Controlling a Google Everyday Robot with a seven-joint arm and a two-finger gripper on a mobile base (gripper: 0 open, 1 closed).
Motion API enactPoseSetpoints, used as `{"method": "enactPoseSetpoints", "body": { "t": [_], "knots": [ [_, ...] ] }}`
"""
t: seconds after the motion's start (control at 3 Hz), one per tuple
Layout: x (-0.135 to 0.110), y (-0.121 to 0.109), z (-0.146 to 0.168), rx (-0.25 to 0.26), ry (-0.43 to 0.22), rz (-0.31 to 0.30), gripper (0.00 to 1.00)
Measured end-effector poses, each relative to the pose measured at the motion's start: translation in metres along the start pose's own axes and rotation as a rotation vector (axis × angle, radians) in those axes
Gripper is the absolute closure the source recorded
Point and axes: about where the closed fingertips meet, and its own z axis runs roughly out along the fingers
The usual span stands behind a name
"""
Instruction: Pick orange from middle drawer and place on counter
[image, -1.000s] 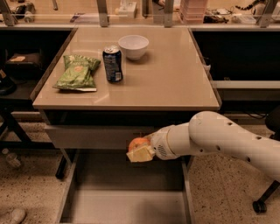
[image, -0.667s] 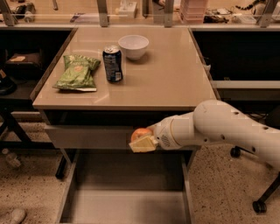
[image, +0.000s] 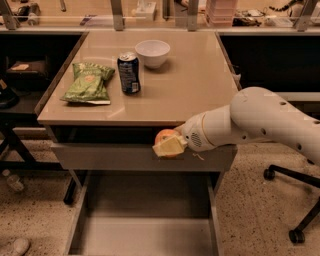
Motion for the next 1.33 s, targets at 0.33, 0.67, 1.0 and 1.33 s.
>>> {"method": "enactPoseSetpoints", "body": {
  "t": [0.33, 0.67, 1.0, 1.33],
  "knots": [
    [0.009, 0.013, -0.023, 0.01, 0.018, 0.027, 1.0],
    [0.006, 0.019, -0.044, 0.036, 0.018, 0.021, 1.0],
    [-0.016, 0.007, -0.058, 0.065, 0.015, -0.012, 1.0],
    [-0.042, -0.006, -0.066, 0.088, 0.015, -0.055, 1.0]
  ]
}}
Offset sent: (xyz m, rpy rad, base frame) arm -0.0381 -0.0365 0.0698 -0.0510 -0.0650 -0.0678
